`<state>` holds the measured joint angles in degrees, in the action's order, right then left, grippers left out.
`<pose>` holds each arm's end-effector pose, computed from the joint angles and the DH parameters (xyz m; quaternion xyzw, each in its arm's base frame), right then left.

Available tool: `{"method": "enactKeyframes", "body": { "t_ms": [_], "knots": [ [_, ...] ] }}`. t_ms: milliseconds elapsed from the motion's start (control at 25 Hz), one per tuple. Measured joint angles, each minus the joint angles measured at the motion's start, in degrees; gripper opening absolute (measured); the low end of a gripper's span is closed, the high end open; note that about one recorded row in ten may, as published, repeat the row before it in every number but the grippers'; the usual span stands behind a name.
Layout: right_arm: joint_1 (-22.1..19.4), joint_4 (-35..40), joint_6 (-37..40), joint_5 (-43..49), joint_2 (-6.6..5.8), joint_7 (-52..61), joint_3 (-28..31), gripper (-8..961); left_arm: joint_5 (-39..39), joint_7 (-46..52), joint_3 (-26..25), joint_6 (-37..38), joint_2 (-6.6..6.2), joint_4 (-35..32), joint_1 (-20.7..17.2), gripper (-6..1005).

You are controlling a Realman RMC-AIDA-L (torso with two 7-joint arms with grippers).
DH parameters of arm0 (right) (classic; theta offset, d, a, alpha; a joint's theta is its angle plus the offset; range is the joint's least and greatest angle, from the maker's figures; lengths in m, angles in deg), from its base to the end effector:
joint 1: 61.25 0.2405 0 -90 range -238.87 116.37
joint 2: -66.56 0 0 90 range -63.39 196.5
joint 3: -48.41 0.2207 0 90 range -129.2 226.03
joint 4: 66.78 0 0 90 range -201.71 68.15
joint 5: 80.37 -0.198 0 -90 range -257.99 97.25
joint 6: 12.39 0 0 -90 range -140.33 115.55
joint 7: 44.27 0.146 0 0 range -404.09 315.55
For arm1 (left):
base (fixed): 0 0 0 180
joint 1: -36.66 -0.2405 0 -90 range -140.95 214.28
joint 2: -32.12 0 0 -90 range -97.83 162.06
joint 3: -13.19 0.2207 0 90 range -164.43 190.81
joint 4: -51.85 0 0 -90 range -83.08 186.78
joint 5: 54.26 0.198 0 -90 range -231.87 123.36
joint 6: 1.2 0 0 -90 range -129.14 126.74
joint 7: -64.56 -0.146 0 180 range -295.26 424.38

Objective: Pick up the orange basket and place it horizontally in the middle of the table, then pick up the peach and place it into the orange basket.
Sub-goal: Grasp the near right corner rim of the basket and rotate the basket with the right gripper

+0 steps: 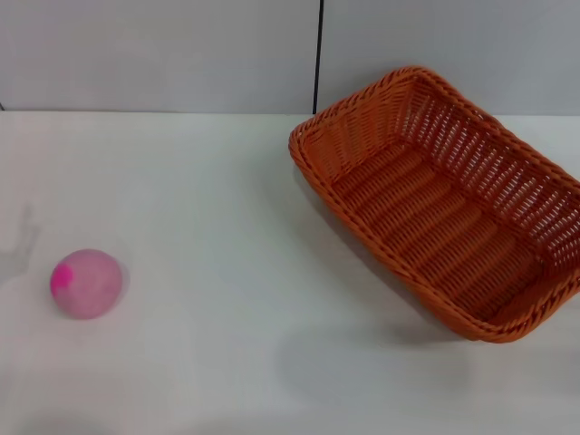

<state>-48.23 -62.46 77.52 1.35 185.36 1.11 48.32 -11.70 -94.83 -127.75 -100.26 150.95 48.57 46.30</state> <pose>0.3400 0.2270 0.0710 -0.5699 0.3328 0.4811 0.5771 -0.3302 0.1943 0.0584 -0.5997 -0.2164 -0.3987 0.6592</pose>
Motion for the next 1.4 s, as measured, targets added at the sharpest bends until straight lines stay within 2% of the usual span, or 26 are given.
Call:
{"method": "enactKeyframes", "body": {
  "t_ms": [400, 520, 600, 720, 920, 1040, 1120, 1240, 1320, 1400],
  "knots": [
    [-0.7, 3.6, 0.0, 2.1, -0.18, 1.1, 0.0, 831, 0.1, 0.8, 0.2, -1.7, 0.06, -2.1, 0.5, 757],
    [-1.3, 7.3, 0.6, 3.6, -0.11, 3.4, 0.0, 831, 0.2, 1.5, 0.5, -1.7, 0.02, -2.5, 1.0, 757],
    [-1.4, 11.1, 1.1, 5.4, 0.0, 7.4, -0.4, 831, 0.2, 2.0, 0.8, -1.7, -0.21, -2.6, 0.6, 757],
    [-0.6, 18.2, 1.8, 10.9, -0.7, 18.5, -0.7, 831, 0.0, 2.0, 0.5, -1.2, -0.29, -1.9, -0.3, 757],
    [2.3, 38.4, 2.2, 23.7, -1.08, 43.4, -3.0, 832, 0.0, 1.8, 0.7, 1.0, -0.35, -0.9, -0.4, 758],
    [4.6, 49.9, 2.4, 32.9, -2.11, 57.7, -8.1, 832, 0.2, 1.9, 0.9, 2.8, -0.36, -0.5, 0.5, 758],
    [7.2, 55.6, 3.6, 39.6, -3.35, 64.9, -11.6, 832, 0.2, 1.9, 0.9, 3.6, -0.36, -0.5, 1.3, 758],
    [11.8, 59.0, 6.8, 47.8, -5.26, 70.5, -14.3, 832, 0.2, 1.9, 0.9, 4.3, -0.36, -0.4, 2.4, 758],
    [15.8, 58.9, 9.3, 53.9, -6.82, 73.4, -15.4, 832, 0.1, 1.9, 1.1, 4.9, -0.33, -0.4, 2.8, 758],
    [19.1, 58.1, 10.8, 58.2, -7.84, 75.3, -16.3, 832, 0.1, 2.0, 1.5, 5.1, -0.25, -0.5, 3.0, 758]
  ]
}}
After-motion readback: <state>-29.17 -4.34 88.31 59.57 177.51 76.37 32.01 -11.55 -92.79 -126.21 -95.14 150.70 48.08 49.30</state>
